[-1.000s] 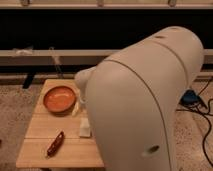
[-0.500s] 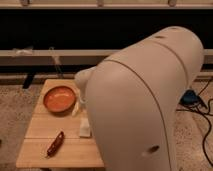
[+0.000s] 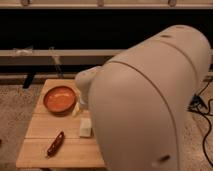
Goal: Knock the eraser over
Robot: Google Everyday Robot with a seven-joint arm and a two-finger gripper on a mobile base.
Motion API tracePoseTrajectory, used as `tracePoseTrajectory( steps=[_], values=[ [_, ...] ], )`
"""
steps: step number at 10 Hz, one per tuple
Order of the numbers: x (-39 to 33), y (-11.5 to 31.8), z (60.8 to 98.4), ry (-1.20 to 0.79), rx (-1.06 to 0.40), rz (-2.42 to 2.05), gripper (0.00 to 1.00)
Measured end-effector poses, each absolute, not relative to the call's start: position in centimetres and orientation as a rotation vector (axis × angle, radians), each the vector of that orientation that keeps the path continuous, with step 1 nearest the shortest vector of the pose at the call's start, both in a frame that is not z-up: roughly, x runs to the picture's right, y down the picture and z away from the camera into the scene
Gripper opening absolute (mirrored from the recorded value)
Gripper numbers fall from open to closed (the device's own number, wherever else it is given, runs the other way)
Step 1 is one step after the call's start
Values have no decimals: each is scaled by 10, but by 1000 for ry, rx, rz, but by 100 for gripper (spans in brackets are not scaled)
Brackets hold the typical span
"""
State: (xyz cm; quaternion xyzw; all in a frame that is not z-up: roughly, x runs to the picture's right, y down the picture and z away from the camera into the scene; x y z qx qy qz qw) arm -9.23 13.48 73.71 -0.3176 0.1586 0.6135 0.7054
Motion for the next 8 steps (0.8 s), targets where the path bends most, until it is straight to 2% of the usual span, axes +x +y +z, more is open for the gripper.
tracePoseTrajectory(
  steps=[5,8],
  values=[
    [-65,160,654,266,-581,1424,80],
    [-50,190,628,254,-541,1464,80]
  ],
)
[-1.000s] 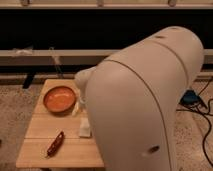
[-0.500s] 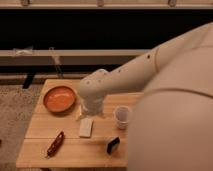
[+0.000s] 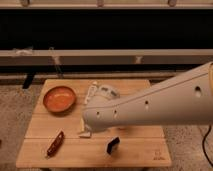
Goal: Knock the eraser over
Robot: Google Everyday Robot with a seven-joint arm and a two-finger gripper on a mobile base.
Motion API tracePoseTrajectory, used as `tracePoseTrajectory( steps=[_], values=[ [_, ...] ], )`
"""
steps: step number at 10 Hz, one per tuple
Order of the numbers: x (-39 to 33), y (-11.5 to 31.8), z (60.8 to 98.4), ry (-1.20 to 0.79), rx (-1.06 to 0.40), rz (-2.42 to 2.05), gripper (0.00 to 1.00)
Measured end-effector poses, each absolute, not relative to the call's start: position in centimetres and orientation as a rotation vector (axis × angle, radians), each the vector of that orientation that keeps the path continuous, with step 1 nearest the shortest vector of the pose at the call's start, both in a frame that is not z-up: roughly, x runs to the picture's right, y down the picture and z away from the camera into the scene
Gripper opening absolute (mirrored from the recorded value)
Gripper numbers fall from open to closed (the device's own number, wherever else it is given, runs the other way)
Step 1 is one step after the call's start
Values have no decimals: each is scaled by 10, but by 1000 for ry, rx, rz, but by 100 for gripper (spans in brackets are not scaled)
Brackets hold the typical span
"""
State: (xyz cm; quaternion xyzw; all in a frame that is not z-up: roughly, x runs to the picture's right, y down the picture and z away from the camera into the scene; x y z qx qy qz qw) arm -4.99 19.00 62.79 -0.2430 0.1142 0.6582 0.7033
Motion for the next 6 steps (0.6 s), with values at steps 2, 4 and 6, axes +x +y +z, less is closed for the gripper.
tracePoseTrajectory(
  steps=[2,4,6],
  values=[
    [-38,209,631,287,-544,1472,80],
    [-30,225,636,336,-565,1478,80],
    [-14,235,641,378,-580,1498,80]
  ],
)
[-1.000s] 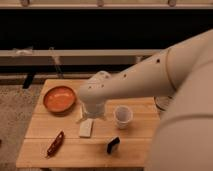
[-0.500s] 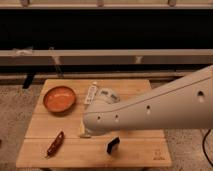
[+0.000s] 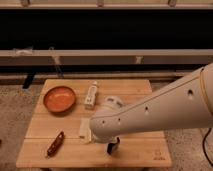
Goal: Knock the eraser over
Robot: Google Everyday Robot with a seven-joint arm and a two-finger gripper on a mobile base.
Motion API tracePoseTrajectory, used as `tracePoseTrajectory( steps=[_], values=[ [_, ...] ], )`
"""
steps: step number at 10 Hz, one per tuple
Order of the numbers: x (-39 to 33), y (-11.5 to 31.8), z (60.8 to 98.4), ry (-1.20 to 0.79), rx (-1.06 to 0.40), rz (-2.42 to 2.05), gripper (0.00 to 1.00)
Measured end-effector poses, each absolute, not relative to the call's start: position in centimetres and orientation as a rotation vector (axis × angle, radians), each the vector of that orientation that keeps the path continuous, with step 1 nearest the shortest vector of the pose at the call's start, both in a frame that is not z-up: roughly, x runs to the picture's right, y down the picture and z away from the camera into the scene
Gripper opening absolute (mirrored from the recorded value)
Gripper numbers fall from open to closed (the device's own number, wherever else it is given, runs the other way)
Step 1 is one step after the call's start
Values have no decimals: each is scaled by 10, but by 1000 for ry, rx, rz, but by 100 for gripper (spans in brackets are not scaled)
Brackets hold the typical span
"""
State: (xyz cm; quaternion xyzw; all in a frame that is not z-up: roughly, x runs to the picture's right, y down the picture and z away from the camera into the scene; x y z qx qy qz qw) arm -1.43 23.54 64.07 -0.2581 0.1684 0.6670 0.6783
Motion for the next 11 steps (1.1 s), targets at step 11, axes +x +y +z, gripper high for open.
tracePoseTrajectory(
  steps=[11],
  values=[
    [-26,267,683,453,-732,1533,80]
  ],
)
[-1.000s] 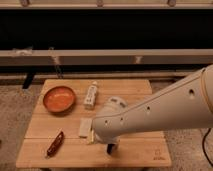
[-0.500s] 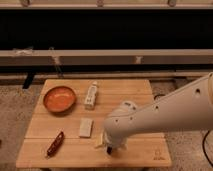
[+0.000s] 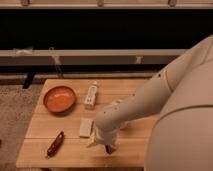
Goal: Knock the eraser over
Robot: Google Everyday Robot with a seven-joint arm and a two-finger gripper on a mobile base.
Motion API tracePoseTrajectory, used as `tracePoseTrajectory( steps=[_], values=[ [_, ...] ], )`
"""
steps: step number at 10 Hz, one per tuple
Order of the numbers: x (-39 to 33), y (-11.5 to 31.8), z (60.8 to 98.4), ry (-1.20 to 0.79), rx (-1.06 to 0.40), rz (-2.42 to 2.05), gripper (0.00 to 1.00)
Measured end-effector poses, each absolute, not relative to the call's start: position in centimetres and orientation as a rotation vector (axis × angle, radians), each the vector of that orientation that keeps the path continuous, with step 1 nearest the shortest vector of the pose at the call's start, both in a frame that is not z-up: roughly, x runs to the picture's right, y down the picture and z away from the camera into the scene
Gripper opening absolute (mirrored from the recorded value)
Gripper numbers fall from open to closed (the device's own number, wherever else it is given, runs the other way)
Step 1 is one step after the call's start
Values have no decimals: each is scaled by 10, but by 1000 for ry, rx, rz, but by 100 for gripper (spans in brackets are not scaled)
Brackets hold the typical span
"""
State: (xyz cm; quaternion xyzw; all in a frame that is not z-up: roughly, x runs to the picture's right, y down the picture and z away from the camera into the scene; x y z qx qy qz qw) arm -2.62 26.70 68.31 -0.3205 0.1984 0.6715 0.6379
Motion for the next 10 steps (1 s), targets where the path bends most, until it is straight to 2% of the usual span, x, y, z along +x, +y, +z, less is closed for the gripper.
tracePoseTrajectory(
  steps=[10],
  values=[
    [-53,185,676,276,-663,1418,80]
  ],
)
